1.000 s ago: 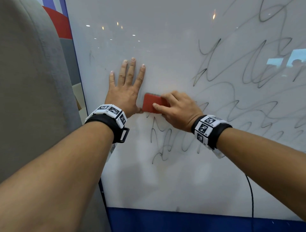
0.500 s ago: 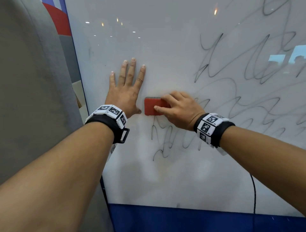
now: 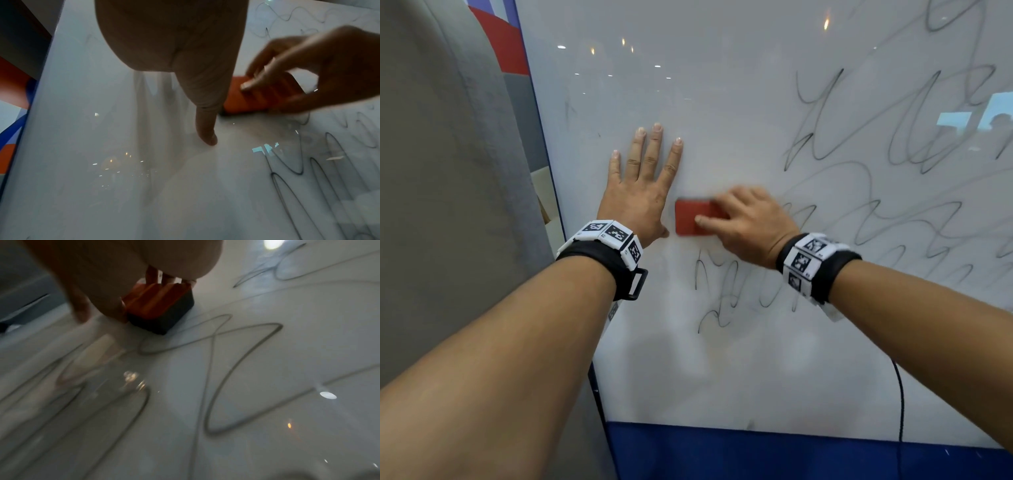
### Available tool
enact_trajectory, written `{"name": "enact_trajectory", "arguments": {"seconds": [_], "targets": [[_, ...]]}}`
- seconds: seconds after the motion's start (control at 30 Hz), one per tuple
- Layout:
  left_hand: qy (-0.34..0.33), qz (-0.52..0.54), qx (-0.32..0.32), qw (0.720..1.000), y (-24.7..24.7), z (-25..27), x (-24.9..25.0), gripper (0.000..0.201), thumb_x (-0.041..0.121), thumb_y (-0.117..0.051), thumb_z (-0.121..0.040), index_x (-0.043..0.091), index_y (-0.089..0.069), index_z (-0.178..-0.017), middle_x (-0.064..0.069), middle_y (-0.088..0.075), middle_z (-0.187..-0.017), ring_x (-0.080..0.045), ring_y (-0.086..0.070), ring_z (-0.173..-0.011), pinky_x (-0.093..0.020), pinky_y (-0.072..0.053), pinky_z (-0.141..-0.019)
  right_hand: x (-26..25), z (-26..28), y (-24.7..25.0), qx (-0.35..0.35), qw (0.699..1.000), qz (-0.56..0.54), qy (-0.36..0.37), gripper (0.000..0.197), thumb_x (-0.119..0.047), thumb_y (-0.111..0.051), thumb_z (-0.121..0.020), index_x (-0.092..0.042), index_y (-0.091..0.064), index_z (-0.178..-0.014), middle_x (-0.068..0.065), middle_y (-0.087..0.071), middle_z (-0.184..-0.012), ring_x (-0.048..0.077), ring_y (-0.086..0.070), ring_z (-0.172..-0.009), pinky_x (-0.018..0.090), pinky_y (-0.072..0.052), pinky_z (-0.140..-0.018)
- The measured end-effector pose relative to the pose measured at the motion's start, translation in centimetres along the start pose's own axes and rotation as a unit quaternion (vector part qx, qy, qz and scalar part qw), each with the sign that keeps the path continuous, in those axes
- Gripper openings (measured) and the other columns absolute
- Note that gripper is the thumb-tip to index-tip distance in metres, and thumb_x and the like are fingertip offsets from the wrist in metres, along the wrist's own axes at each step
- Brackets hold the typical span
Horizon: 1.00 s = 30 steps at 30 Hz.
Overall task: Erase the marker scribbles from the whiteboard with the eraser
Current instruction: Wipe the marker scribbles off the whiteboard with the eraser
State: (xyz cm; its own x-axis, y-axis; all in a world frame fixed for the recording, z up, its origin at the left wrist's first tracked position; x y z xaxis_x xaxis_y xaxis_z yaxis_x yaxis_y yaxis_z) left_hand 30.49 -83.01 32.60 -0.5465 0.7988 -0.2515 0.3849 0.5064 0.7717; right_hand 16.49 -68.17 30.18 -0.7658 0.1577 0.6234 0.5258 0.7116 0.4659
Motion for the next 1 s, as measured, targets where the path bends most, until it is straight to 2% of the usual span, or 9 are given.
{"name": "enact_trajectory", "arguments": {"seconds": [0.1,0.2,0.37,0.4,0.53,0.63,0.73,0.87,1.0], "targets": [[-0.001,0.005,0.001,1.000,0.1,0.2,0.0,0.147,0.050,-0.089,-0.063,0.022,0.025,-0.152,-0.011,0.029,-0.159,-0.033,0.021,-0.149,-0.057,-0.005,-0.121,1.8,-1.5,1.4,0.044,0.997,-0.004,-0.059,0.034,-0.018,-0.065,-0.077,-0.023,-0.071,-0.111,0.014,-0.065,-0.103,0.034,-0.060,-0.084,0.040,-0.043,-0.067],[0.000,0.006,-0.001,1.000,0.0,0.2,0.0,0.147,0.049,-0.088,-0.064,0.023,0.026,-0.152,-0.010,0.030,-0.159,-0.032,0.022,-0.149,-0.057,-0.004,-0.121,0.7,-0.7,0.7,0.044,0.996,0.002,-0.080,0.039,-0.019,-0.067,-0.074,-0.023,-0.069,-0.112,0.014,-0.064,-0.105,0.034,-0.059,-0.087,0.040,-0.042,-0.069],[0.005,0.000,0.003,1.000,-0.2,0.3,0.2,0.147,0.050,-0.088,-0.064,0.022,0.026,-0.152,-0.010,0.029,-0.160,-0.032,0.020,-0.149,-0.058,-0.006,-0.120,-1.6,2.1,-0.8,-0.046,0.998,-0.026,0.045,0.037,-0.015,-0.070,-0.074,-0.025,-0.070,-0.110,0.012,-0.064,-0.104,0.032,-0.060,-0.085,0.038,-0.048,-0.071],[0.006,-0.001,0.005,1.000,-0.3,0.3,0.3,0.146,0.050,-0.088,-0.064,0.022,0.026,-0.152,-0.010,0.028,-0.160,-0.033,0.020,-0.149,-0.058,-0.007,-0.120,-1.2,2.1,-0.6,-0.054,0.997,-0.028,0.052,0.037,-0.016,-0.070,-0.074,-0.024,-0.070,-0.110,0.012,-0.064,-0.104,0.032,-0.060,-0.085,0.038,-0.048,-0.070],[0.004,-0.001,0.004,1.000,-0.4,0.5,0.3,0.143,0.048,-0.087,-0.066,0.022,0.023,-0.153,-0.011,0.027,-0.160,-0.032,0.019,-0.150,-0.059,-0.008,-0.120,1.7,0.2,1.0,0.010,0.997,-0.043,-0.059,0.037,-0.019,-0.070,-0.073,-0.021,-0.070,-0.111,0.017,-0.064,-0.104,0.035,-0.058,-0.083,0.040,-0.047,-0.066],[0.004,0.000,0.008,1.000,-0.6,0.5,0.3,0.143,0.048,-0.087,-0.066,0.023,0.023,-0.153,-0.011,0.027,-0.160,-0.033,0.019,-0.150,-0.059,-0.008,-0.119,2.1,0.0,1.1,0.022,0.994,-0.019,-0.102,0.045,-0.023,-0.070,-0.071,-0.022,-0.064,-0.115,0.017,-0.062,-0.109,0.036,-0.056,-0.089,0.042,-0.046,-0.069],[0.007,0.002,0.011,1.000,-0.8,0.7,0.4,0.144,0.049,-0.088,-0.064,0.023,0.022,-0.154,-0.010,0.027,-0.161,-0.032,0.018,-0.150,-0.061,-0.009,-0.119,0.5,1.2,0.2,0.014,0.994,-0.018,-0.109,0.046,-0.022,-0.070,-0.071,-0.022,-0.063,-0.116,0.017,-0.061,-0.109,0.033,-0.052,-0.091,0.041,-0.044,-0.069],[-0.002,-0.010,0.008,1.000,-1.7,1.6,0.8,0.145,0.058,-0.085,-0.062,0.023,0.022,-0.154,-0.012,0.026,-0.161,-0.031,0.018,-0.150,-0.062,-0.010,-0.118,-1.0,2.4,-0.6,-0.018,0.999,-0.009,-0.035,0.033,-0.018,-0.067,-0.075,-0.021,-0.069,-0.107,0.015,-0.063,-0.102,0.033,-0.056,-0.085,0.039,-0.045,-0.068],[-0.031,-0.037,0.027,0.998,-3.3,3.0,1.7,0.144,0.063,-0.083,-0.060,0.022,0.017,-0.156,-0.012,0.021,-0.162,-0.029,0.013,-0.152,-0.062,-0.010,-0.118,0.6,2.2,0.3,0.023,0.994,-0.008,-0.102,0.038,-0.023,-0.065,-0.076,-0.020,-0.064,-0.114,0.017,-0.062,-0.109,0.034,-0.052,-0.090,0.040,-0.042,-0.069]]}}
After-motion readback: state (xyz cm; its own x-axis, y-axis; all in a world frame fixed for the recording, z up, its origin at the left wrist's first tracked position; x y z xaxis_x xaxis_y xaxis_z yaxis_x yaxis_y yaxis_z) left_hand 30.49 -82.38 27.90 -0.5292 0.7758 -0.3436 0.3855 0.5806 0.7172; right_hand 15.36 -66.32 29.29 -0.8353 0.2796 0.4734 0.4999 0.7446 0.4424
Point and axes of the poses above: each hand's wrist, its own z-axis away from the middle knuckle, its own y-axis out of the back of the hand, x = y × z, the point moved 2 cm from there along -z, towards the middle knuckle
